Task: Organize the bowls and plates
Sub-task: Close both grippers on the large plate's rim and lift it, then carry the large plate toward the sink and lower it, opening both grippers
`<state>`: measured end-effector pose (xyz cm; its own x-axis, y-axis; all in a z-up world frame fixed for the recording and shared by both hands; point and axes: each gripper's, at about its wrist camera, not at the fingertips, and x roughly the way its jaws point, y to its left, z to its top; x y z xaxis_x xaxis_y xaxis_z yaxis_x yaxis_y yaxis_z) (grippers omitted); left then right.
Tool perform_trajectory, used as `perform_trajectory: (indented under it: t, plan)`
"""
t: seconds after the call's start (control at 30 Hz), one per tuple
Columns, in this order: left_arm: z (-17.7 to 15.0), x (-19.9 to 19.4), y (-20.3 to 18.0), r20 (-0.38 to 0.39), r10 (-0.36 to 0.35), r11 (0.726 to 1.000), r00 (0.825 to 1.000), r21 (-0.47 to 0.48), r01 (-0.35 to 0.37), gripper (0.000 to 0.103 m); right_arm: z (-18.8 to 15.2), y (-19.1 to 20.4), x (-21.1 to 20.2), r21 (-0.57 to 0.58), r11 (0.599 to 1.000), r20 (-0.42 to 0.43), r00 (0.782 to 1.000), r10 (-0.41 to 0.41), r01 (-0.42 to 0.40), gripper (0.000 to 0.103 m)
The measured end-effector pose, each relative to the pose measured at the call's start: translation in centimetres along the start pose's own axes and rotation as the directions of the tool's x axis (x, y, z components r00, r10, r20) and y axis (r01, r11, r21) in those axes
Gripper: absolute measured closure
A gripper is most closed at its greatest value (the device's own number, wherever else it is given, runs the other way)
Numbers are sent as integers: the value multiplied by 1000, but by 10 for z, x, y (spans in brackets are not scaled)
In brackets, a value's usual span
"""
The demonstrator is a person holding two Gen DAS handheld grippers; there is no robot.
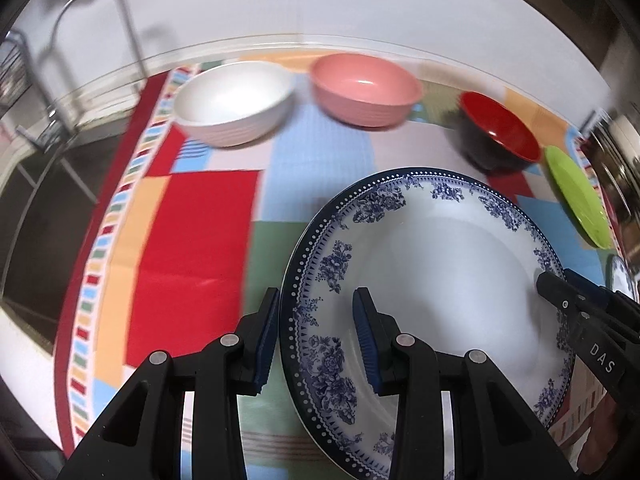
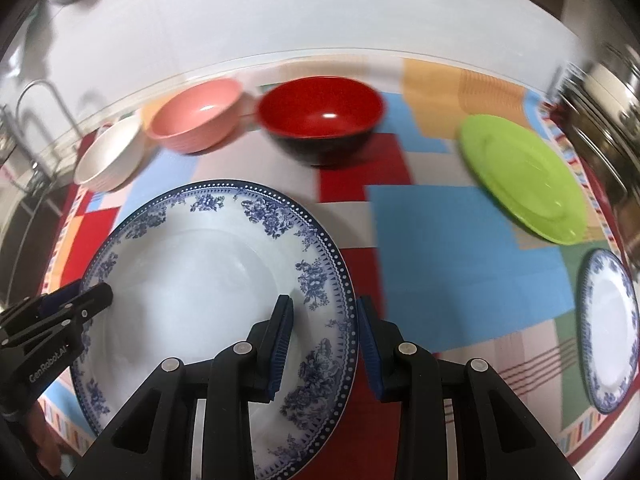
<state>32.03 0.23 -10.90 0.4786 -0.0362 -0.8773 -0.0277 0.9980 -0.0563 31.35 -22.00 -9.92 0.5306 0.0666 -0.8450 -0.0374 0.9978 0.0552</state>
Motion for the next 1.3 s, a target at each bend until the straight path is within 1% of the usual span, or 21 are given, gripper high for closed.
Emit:
perform_trajectory:
  t: [0.1,0.27,0.43,0.6,0.83,1.03,1.23,1.3]
  plan:
    - [-5,-4,25,2,20,999,1000,-30,-20,67,-1,27,1,-34,999,-3,1000,21,-21,69]
    - [-10,-6,57,-6,44,996,999,-74,-45,67,0,56,7,-77,996,-18,999,49,-50,69]
    - [-16,-7,80,-16,67,992,998,-102,-68,67,0,84,14,-103,992,-42,996,74,-78,69]
    - [-21,-1,99,-37,70,990,997,-123,-74,67,-3,106,20,-128,988,-58,995,83,-89,69]
    - [-24,8,107,-64,60,991,996,-115,-67,67,-6,119,30,-127,988,-81,994,73,-83,69]
    - [-25,14,110,-85,54,993,995,-102,-63,66,-9,122,35,-110,991,-96,993,65,-76,69]
    - [-28,17,109,-101,44,994,994,-92,-53,66,-14,120,41,-85,993,-129,990,66,-77,66]
    - [-28,17,109,-107,30,995,994,-93,-40,66,-14,120,42,-77,994,-133,989,67,-78,66]
